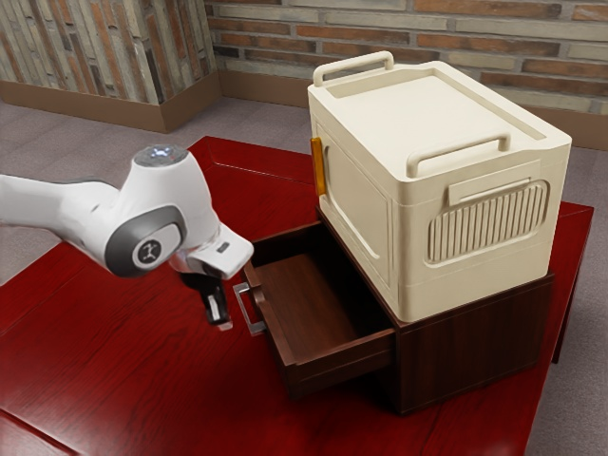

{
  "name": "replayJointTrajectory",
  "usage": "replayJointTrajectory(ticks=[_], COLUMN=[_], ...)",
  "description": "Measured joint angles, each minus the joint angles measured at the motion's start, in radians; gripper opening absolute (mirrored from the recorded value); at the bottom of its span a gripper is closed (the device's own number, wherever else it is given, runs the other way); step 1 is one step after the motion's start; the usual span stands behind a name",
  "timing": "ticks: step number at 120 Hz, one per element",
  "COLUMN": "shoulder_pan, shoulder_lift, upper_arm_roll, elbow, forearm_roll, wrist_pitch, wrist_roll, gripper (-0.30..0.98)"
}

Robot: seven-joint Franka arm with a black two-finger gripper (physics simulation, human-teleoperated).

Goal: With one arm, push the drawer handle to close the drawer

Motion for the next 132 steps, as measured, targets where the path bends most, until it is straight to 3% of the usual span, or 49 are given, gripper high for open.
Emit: replayJointTrajectory(ticks=[132], shoulder_pan=[0.005], shoulder_lift=[0.223], upper_arm_roll=[-0.094], elbow=[0.275], forearm_roll=[-0.109], wrist_pitch=[0.077], wrist_roll=[0.123], gripper=[-0.1])
